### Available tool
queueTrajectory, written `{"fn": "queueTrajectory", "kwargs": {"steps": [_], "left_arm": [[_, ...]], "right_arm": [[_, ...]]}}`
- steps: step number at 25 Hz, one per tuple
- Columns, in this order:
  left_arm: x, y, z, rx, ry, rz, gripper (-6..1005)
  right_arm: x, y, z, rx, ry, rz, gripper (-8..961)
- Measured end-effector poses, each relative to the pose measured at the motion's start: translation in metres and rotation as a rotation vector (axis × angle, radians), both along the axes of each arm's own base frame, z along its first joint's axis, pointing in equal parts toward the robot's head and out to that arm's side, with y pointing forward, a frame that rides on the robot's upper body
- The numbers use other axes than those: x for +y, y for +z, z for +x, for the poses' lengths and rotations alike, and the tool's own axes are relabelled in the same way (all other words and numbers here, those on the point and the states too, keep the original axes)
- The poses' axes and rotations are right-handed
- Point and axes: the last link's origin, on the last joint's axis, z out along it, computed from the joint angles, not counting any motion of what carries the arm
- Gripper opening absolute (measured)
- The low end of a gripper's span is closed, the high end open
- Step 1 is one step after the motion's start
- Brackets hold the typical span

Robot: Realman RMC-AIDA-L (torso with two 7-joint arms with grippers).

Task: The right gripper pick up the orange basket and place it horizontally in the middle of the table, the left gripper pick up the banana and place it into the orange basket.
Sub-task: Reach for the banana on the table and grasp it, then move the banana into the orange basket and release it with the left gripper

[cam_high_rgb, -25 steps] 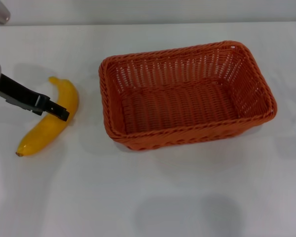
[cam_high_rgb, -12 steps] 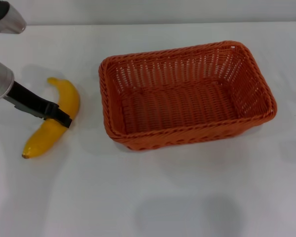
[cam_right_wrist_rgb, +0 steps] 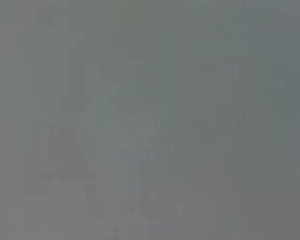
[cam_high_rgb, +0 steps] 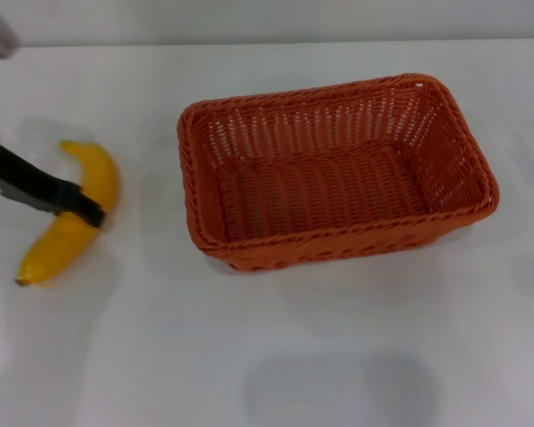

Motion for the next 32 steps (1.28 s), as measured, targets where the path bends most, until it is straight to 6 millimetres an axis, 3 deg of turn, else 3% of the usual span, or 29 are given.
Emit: {"fn": "queueTrajectory", "kwargs": {"steps": [4,8,11,16,20,24,28,32], "left_arm": [[0.002,0.041,-0.013,-0.011,0.035,0.16,497],[0.01,0.07,-0.005,-0.105,-0.014,0.245,501],[0.019,0.08,0.016,-0.182,-0.107,0.256,505],[0.045,0.08,0.079,-0.209,-0.304,0.185,510],[0.058,0.064,0.149,-0.251,-0.503,0.074,515],[0.057,0.02,0.212,-0.263,-0.671,-0.094,519],[0.039,-0.041,0.25,-0.238,-0.774,-0.285,524],[0.027,-0.079,0.262,-0.18,-0.8,-0.406,528]], "right_arm": [[0.0,0.0,0.0,-0.002,0.0,0.0,842],[0.0,0.001,0.0,-0.002,-0.001,0.002,842],[0.0,0.001,0.0,-0.002,-0.002,0.002,842],[0.001,0.001,0.0,0.0,-0.001,0.001,842],[0.003,-0.001,-0.001,0.002,-0.002,-0.002,842],[0.004,-0.002,-0.001,0.01,-0.009,-0.008,842],[0.006,-0.004,-0.003,0.018,-0.004,-0.011,842],[0.005,-0.004,-0.002,0.019,-0.004,-0.011,842]]}}
